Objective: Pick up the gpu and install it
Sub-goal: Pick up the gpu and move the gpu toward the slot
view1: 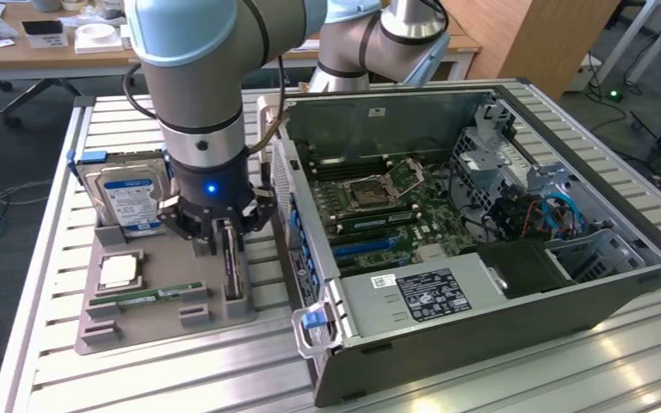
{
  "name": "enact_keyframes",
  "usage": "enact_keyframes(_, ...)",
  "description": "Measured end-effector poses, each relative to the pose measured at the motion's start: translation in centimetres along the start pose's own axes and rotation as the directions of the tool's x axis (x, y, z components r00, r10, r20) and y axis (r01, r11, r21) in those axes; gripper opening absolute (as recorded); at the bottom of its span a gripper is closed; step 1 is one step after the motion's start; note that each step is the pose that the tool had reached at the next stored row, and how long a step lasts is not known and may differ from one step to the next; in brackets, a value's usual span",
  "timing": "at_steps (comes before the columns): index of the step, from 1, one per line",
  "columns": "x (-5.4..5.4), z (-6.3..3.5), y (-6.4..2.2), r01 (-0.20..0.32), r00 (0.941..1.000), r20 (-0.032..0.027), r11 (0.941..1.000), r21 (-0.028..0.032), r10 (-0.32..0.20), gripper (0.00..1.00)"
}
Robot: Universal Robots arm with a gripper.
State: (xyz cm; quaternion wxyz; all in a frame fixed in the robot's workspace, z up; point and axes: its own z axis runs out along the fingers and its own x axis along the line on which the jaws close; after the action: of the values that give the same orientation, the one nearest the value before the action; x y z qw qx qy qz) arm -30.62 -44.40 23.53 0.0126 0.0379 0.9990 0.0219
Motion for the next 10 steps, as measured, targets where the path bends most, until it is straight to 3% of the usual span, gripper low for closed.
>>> enact_keyframes(10, 0.04, 0.56, -0.02, 0.000, 1.0000, -0.0003, 1.0000, 0.0002, 0.000, 0.42)
